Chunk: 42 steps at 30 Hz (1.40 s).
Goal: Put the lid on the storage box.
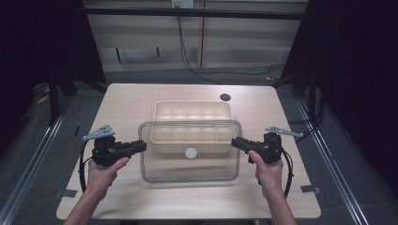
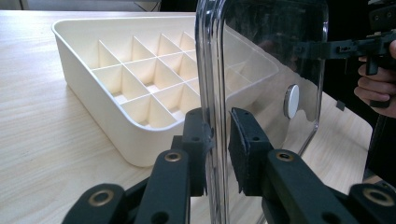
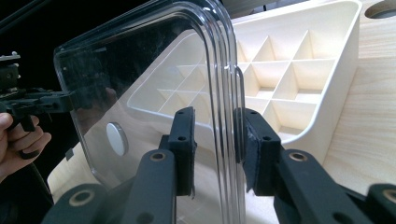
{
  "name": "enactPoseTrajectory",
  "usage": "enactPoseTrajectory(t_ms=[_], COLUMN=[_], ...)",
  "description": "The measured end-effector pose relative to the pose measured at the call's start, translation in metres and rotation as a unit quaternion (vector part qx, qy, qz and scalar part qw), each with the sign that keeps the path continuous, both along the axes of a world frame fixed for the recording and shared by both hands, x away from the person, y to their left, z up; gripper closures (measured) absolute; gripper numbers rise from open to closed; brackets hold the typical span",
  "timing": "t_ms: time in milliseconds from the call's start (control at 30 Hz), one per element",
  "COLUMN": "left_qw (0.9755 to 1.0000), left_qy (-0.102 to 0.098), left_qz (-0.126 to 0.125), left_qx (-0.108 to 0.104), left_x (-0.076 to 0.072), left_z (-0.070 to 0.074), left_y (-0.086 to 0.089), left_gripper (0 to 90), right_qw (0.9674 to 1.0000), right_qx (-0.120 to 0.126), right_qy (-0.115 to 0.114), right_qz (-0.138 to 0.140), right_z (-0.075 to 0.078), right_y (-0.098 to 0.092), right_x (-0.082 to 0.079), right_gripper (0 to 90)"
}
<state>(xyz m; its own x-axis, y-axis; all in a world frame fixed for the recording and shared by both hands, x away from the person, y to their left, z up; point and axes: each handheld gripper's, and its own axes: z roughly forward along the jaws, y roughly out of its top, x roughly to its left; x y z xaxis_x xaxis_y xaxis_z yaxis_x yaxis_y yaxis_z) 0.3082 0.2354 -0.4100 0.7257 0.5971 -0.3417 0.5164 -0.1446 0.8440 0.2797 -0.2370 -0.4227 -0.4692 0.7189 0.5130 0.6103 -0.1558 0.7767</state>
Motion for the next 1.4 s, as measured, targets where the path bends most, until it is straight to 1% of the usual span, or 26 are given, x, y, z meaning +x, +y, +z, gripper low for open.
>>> enactPoseTrajectory(t_ms=[200, 233, 267, 300, 500, 600, 733, 800, 833, 900, 967, 1000, 1100, 1133, 1233, 1267, 1333, 1400], left_qw=[1.0000, 0.9999, 1.0000, 0.9999, 0.9999, 0.9998, 0.9999, 0.9998, 0.9998, 0.9997, 0.9996, 0.9996, 0.9996, 0.9996, 0.9995, 0.9995, 0.9994, 0.9994], left_qy=[0.005, 0.006, 0.005, 0.005, -0.006, -0.008, -0.012, -0.011, -0.011, -0.013, -0.015, -0.017, -0.017, -0.019, -0.018, -0.019, -0.019, -0.018], left_qz=[0.001, 0.002, 0.003, 0.005, 0.009, 0.012, 0.011, 0.015, 0.014, 0.020, 0.023, 0.022, 0.022, 0.021, 0.024, 0.023, 0.025, 0.025], left_qx=[-0.006, -0.008, -0.006, -0.008, -0.008, -0.009, -0.002, -0.006, -0.004, -0.009, -0.007, -0.010, -0.011, -0.007, -0.011, -0.009, -0.013, -0.011], left_x=[0.011, 0.012, 0.013, 0.014, 0.019, 0.019, 0.020, 0.021, 0.023, 0.026, 0.029, 0.031, 0.035, 0.037, 0.042, 0.043, 0.046, 0.048], left_z=[0.003, 0.004, 0.006, 0.008, 0.021, 0.023, 0.026, 0.028, 0.029, 0.032, 0.035, 0.036, 0.040, 0.041, 0.045, 0.046, 0.048, 0.049], left_y=[0.000, -0.001, 0.000, 0.000, 0.001, 0.001, 0.001, 0.000, 0.000, 0.000, 0.000, 0.000, 0.001, 0.001, 0.001, 0.001, 0.001, 0.001], left_gripper=[77.0, 77.1, 77.1, 77.1, 77.0, 77.0, 76.7, 76.7, 76.6, 76.6, 76.5, 76.4, 76.5, 76.5, 76.5, 76.6, 76.5, 76.5], right_qw=[1.0000, 1.0000, 1.0000, 1.0000, 1.0000, 1.0000, 1.0000, 0.9999, 0.9999, 0.9998, 0.9998, 0.9998, 0.9998, 0.9998, 0.9998, 0.9998, 0.9998, 0.9997], right_qx=[-0.003, 0.000, 0.000, 0.000, 0.003, 0.004, 0.002, 0.001, 0.002, 0.008, 0.007, 0.006, 0.012, 0.011, 0.010, 0.009, 0.009, 0.010], right_qy=[0.000, 0.002, 0.004, 0.004, -0.002, -0.004, -0.009, -0.013, -0.013, -0.016, -0.016, -0.016, -0.017, -0.017, -0.017, -0.017, -0.018, -0.021], right_qz=[0.002, 0.001, 0.000, -0.001, 0.000, 0.001, -0.002, -0.004, -0.006, -0.006, -0.009, -0.008, -0.006, -0.006, -0.007, -0.007, -0.008, -0.010], right_z=[0.004, 0.005, 0.006, 0.007, 0.018, 0.022, 0.029, 0.032, 0.034, 0.037, 0.041, 0.042, 0.046, 0.047, 0.050, 0.051, 0.054, 0.056], right_y=[-0.001, -0.001, -0.001, -0.001, 0.002, 0.002, 0.002, 0.002, 0.002, 0.002, 0.003, 0.003, 0.002, 0.002, 0.002, 0.002, 0.003, 0.003], right_x=[0.011, 0.014, 0.016, 0.017, 0.023, 0.025, 0.025, 0.026, 0.027, 0.029, 0.032, 0.034, 0.040, 0.042, 0.049, 0.050, 0.053, 0.055], right_gripper=[68.3, 68.3, 68.3, 68.2, 68.2, 68.1, 68.2, 68.1, 68.2, 68.3, 68.3, 68.4, 68.7, 68.7, 68.7, 68.7, 68.6, 68.6])
